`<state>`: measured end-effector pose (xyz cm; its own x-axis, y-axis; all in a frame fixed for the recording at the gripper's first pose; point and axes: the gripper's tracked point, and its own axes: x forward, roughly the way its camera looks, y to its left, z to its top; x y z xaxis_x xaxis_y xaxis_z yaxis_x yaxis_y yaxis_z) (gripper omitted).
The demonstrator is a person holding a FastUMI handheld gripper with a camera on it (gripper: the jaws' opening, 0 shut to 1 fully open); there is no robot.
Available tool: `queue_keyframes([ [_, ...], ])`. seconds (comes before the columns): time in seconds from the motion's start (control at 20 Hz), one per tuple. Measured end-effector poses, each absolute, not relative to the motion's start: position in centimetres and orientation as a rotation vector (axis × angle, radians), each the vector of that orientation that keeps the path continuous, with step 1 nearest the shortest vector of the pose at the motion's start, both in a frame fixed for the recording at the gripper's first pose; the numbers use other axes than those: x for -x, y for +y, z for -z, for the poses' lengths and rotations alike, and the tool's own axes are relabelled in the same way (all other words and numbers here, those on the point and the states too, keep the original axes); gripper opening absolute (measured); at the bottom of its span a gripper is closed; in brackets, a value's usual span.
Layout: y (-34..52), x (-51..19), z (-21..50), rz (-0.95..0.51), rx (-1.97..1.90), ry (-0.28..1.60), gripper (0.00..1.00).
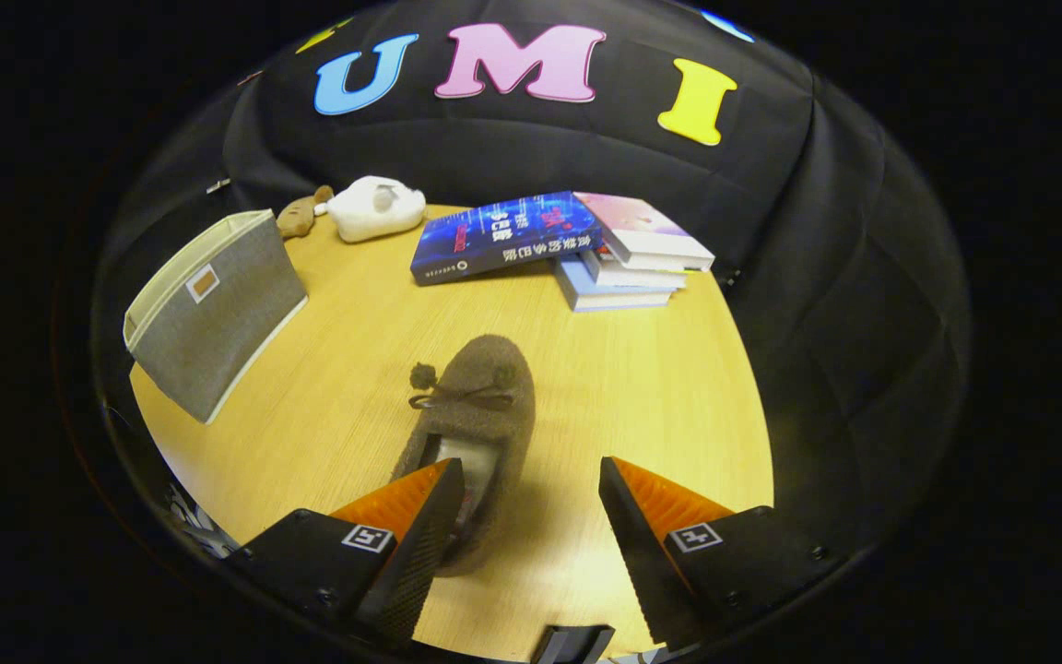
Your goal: Open the storage box then place both shoes into the box .Put the left shoe in first, then the right shoe, with the right side of both shoes facing outward in a uniform manner.
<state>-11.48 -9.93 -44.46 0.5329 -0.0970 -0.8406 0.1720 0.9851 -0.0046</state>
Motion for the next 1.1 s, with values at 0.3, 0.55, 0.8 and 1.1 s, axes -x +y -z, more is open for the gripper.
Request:
queue_keyframes([
  [0.3, -11.2, 8.3, 48.7, 0.204, -0.126, 0.997, 0.74],
  [0.55, -11.0, 7.6, 51.0, 0.251, -0.142, 1.047, 0.24],
  [0.8, -10.9, 7.0, 50.4, 0.25, -0.153, 1.061, 0.05],
  [1.1, -10.3, 5.8, 44.8, 0.247, -0.201, 0.973, 0.05],
])
